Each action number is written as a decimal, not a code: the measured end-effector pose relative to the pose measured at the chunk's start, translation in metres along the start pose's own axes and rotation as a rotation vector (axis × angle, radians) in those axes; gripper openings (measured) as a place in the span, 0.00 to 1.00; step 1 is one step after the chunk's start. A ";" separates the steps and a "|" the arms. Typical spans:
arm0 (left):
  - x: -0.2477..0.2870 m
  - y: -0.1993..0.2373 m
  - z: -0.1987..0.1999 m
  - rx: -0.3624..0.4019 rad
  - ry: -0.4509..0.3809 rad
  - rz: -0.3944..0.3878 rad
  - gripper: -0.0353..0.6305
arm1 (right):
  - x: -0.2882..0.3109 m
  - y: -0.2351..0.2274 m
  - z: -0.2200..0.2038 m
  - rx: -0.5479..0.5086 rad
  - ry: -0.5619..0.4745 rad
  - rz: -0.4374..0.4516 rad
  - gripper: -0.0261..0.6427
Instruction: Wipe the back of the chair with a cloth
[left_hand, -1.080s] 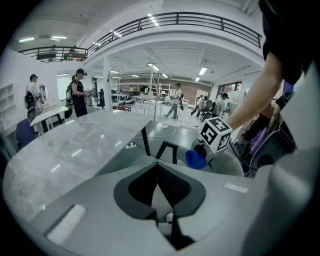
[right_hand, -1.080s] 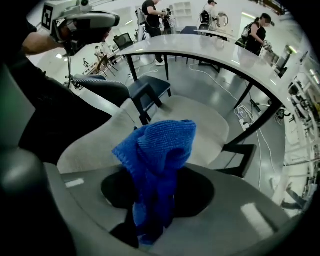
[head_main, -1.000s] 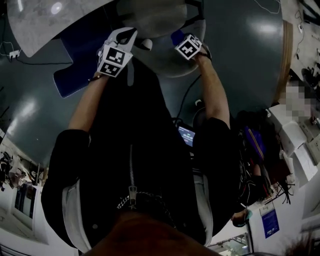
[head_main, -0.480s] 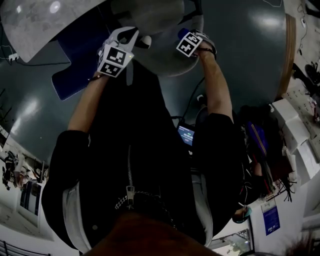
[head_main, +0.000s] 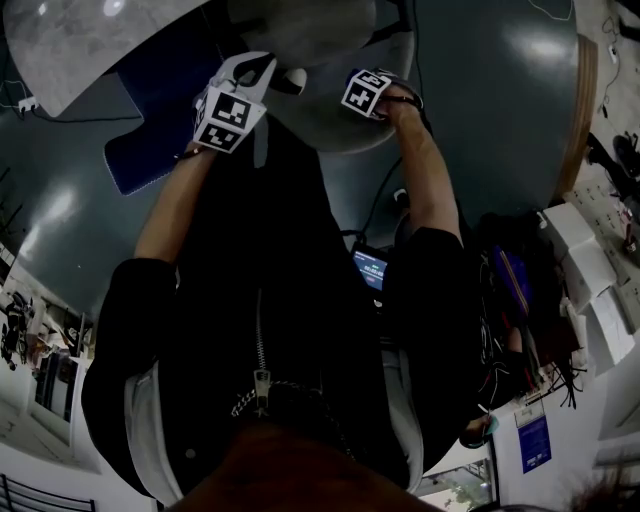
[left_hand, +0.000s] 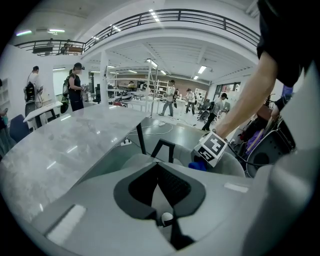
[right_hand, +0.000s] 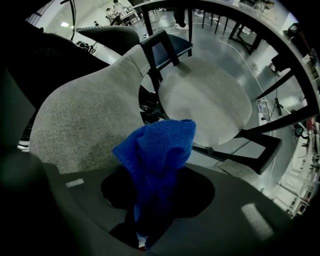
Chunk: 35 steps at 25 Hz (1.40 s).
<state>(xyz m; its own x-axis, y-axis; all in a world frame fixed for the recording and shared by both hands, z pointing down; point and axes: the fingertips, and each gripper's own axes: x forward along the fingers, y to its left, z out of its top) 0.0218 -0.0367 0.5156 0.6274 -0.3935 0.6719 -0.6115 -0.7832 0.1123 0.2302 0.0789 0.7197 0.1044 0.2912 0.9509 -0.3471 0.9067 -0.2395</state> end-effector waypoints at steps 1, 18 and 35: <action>-0.001 0.000 0.001 0.000 -0.002 0.002 0.07 | 0.001 0.006 0.002 -0.010 0.000 0.020 0.27; -0.020 0.022 -0.005 -0.027 0.001 0.055 0.07 | 0.024 0.074 0.058 -0.103 -0.019 0.169 0.27; -0.049 0.057 -0.033 -0.065 0.024 0.122 0.07 | 0.015 0.105 0.157 -0.134 -0.125 0.231 0.27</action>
<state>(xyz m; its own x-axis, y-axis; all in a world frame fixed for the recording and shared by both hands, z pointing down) -0.0600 -0.0459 0.5132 0.5357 -0.4716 0.7004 -0.7129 -0.6972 0.0758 0.0494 0.1303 0.7396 -0.0815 0.4626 0.8828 -0.2210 0.8553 -0.4686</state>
